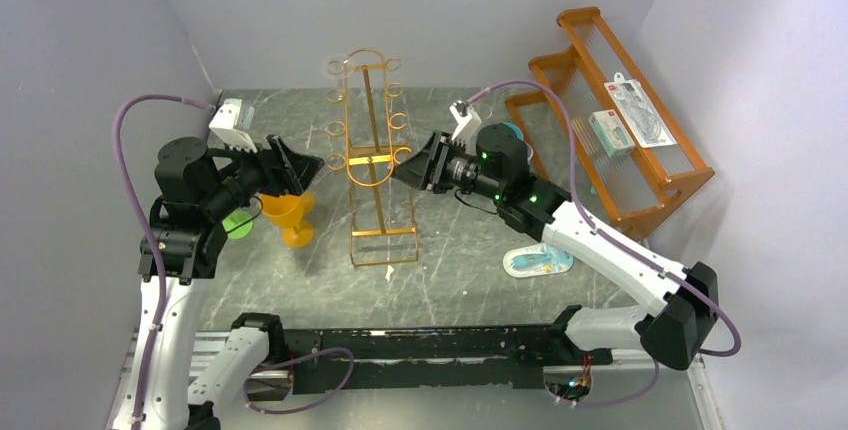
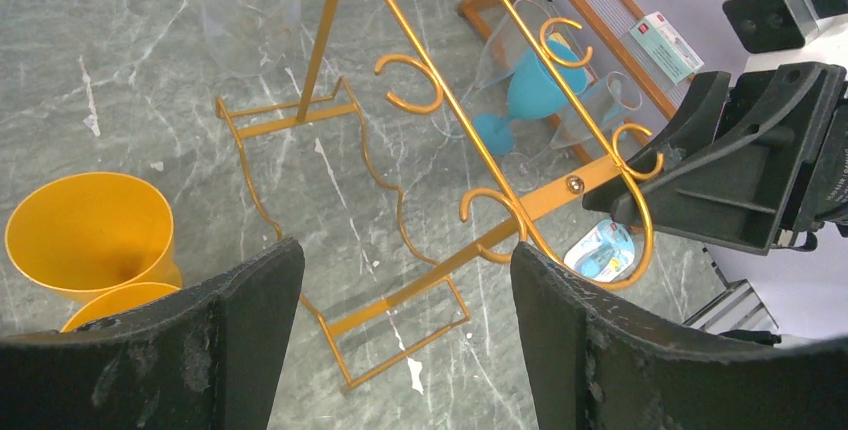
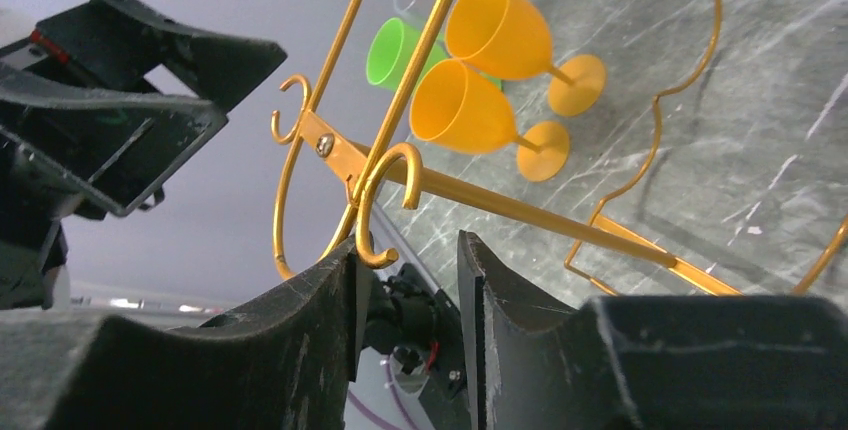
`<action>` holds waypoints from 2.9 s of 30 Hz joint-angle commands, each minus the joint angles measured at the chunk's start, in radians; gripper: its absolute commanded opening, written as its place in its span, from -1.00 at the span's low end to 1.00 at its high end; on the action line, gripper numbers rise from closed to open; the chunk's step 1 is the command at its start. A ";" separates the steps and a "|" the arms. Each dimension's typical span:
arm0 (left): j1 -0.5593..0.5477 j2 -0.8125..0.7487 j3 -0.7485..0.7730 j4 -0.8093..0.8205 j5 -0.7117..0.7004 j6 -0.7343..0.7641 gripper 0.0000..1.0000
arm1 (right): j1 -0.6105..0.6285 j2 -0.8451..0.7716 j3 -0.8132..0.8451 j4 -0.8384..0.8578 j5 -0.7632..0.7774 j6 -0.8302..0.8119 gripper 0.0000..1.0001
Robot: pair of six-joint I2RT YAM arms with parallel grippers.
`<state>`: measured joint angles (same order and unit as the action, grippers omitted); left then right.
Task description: Place the wine glass upside down on the wine glass rack
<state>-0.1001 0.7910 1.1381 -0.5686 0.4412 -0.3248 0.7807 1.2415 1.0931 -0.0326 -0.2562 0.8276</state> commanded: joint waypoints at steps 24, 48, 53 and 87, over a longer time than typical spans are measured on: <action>-0.003 -0.049 0.117 -0.002 -0.076 0.029 0.62 | -0.096 -0.079 0.124 -0.460 0.718 -0.365 0.17; -0.003 -0.049 0.099 0.048 -0.017 0.026 0.63 | -0.356 0.120 0.117 -0.523 0.610 -0.415 -0.19; -0.003 -0.050 0.101 0.051 -0.005 0.023 0.64 | -0.356 0.142 0.119 -0.526 0.591 -0.427 -0.33; -0.003 0.018 0.209 0.272 0.120 -0.251 0.64 | -0.357 -0.336 -0.046 -0.144 0.297 -0.266 -1.00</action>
<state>-0.1001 0.7860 1.3144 -0.4038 0.5064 -0.4549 0.4290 0.9802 1.0740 -0.3576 0.0448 0.5205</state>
